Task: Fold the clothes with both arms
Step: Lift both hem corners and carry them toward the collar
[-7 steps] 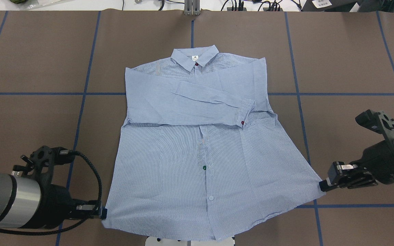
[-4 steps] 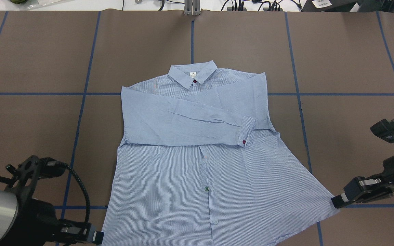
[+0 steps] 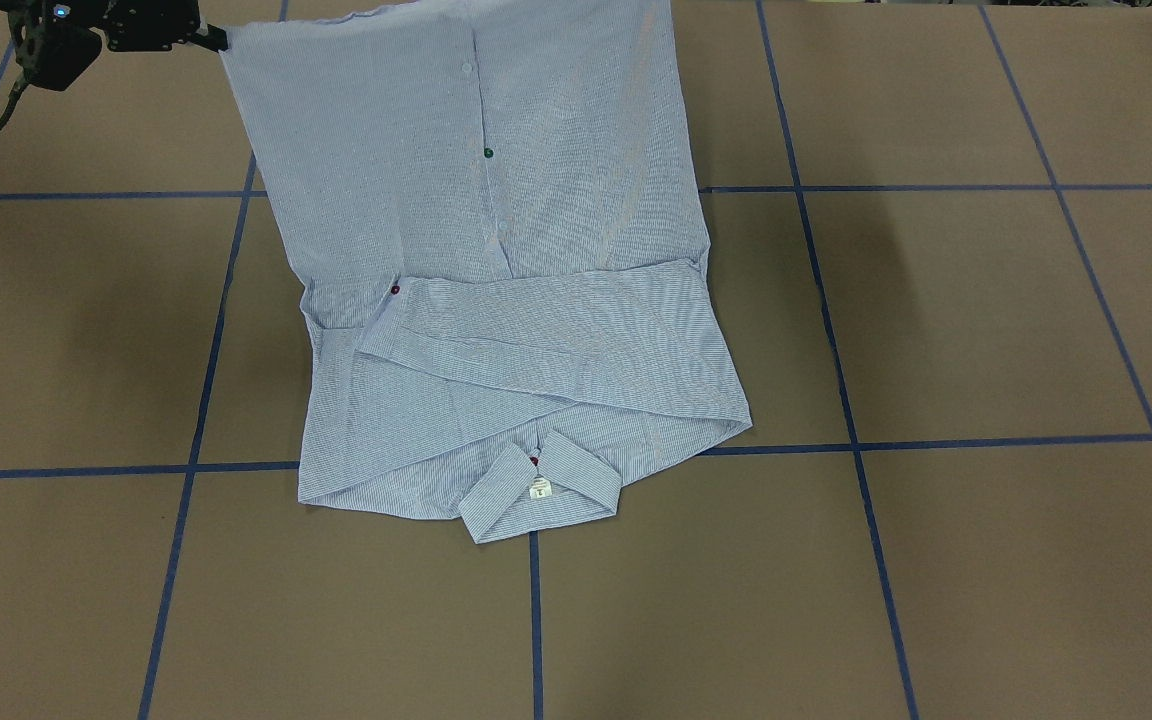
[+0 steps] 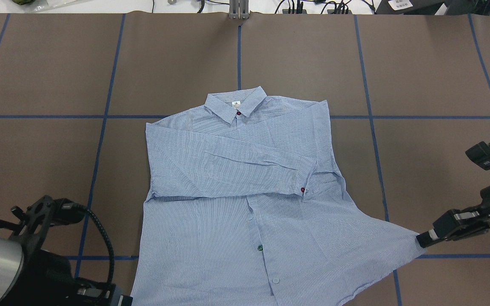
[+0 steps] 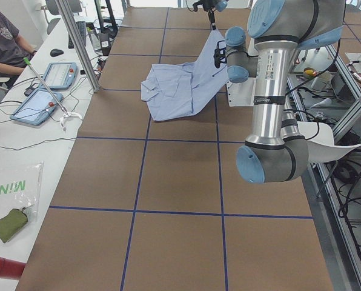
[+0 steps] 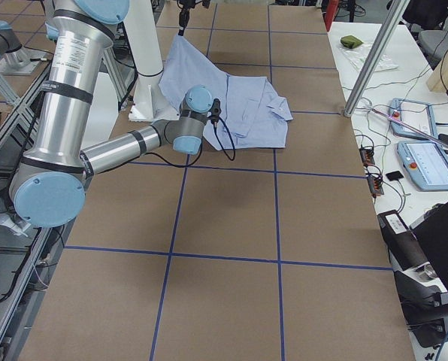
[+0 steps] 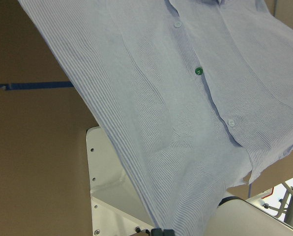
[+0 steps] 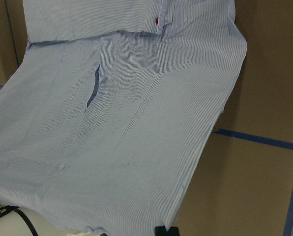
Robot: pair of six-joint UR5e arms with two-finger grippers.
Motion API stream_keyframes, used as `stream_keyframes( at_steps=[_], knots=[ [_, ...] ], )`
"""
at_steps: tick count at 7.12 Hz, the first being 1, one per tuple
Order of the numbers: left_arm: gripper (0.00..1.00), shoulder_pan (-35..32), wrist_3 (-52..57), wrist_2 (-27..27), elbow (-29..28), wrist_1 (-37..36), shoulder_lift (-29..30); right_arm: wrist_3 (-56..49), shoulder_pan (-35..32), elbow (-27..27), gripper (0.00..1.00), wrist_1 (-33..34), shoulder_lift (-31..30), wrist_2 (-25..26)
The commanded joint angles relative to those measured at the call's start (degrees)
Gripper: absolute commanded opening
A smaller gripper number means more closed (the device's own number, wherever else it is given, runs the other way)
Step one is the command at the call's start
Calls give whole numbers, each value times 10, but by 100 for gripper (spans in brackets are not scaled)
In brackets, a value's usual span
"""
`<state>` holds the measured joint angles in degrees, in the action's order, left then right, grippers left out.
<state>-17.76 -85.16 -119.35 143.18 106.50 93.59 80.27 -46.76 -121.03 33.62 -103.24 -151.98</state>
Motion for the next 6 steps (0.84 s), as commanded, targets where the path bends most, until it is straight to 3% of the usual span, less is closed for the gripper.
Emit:
stream_keyframes(
  at_steps=[1, 4, 6],
  knots=[
    [0, -43, 47, 1, -36, -2, 5, 1, -32, 46, 0, -4, 53, -1],
    [0, -133, 91, -7, -116, 2, 33, 1, -75, 144, 0, 2, 166, 2],
    [0, -213, 142, -63, -167, 1, 55, -3, -104, 190, 0, 49, 236, 5]
  ],
)
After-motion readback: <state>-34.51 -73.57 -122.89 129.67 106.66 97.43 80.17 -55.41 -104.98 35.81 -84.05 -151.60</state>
